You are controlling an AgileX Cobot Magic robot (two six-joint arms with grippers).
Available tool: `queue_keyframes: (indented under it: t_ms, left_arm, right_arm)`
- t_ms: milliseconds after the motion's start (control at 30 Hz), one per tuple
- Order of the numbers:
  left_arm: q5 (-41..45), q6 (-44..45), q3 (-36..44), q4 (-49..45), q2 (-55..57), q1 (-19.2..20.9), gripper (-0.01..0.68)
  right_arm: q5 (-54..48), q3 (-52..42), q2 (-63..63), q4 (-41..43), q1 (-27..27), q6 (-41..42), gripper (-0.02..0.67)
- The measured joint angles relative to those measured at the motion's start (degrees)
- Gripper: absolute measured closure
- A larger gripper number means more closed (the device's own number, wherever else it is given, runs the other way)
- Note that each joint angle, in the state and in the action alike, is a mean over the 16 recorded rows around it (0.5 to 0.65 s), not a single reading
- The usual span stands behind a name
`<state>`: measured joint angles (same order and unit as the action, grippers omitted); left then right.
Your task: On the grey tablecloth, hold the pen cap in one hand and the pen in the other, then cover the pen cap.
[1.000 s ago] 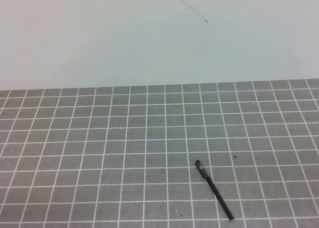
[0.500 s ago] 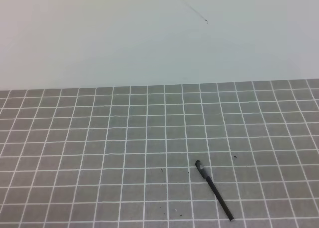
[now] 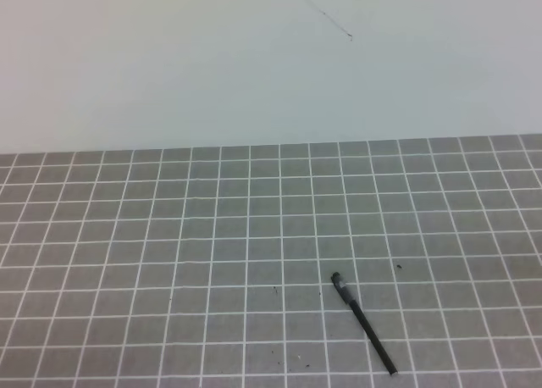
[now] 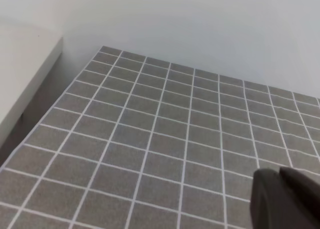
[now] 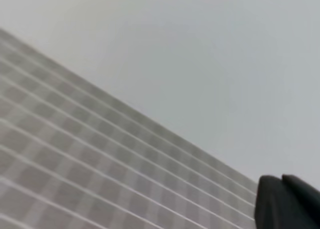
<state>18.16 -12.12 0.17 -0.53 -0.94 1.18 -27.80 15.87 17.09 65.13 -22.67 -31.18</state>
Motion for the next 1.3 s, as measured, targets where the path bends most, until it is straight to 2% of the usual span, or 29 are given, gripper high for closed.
queue_keyframes:
  t_ms: [167, 367, 700, 933, 1033, 1300]
  left_arm:
    - [0.00, 0.00, 0.00, 0.00, 0.00, 0.00, 0.674]
    - [0.00, 0.00, 0.00, 0.00, 0.00, 0.00, 0.674]
    - [0.00, 0.00, 0.00, 0.00, 0.00, 0.00, 0.674]
    - [0.00, 0.00, 0.00, 0.00, 0.00, 0.00, 0.674]
    - [0.00, 0.00, 0.00, 0.00, 0.00, 0.00, 0.674]
    - [0.00, 0.00, 0.00, 0.00, 0.05, 0.00, 0.674]
  right_arm:
    - [-4.70, 0.00, -4.66, 2.51, 6.32, -1.24, 0.652]
    - [-6.23, -0.80, -10.10, 2.57, 11.18, -10.76, 0.651]
    - [7.49, -5.84, -14.53, 1.61, 18.11, -30.21, 0.651]
    - [16.21, -8.69, -14.86, 2.89, 20.49, -34.26, 0.652]
    - [17.31, -9.24, -14.86, 7.35, 20.53, -39.11, 0.652]
    - [17.63, -10.40, -14.73, 25.66, 20.53, -59.95, 0.652]
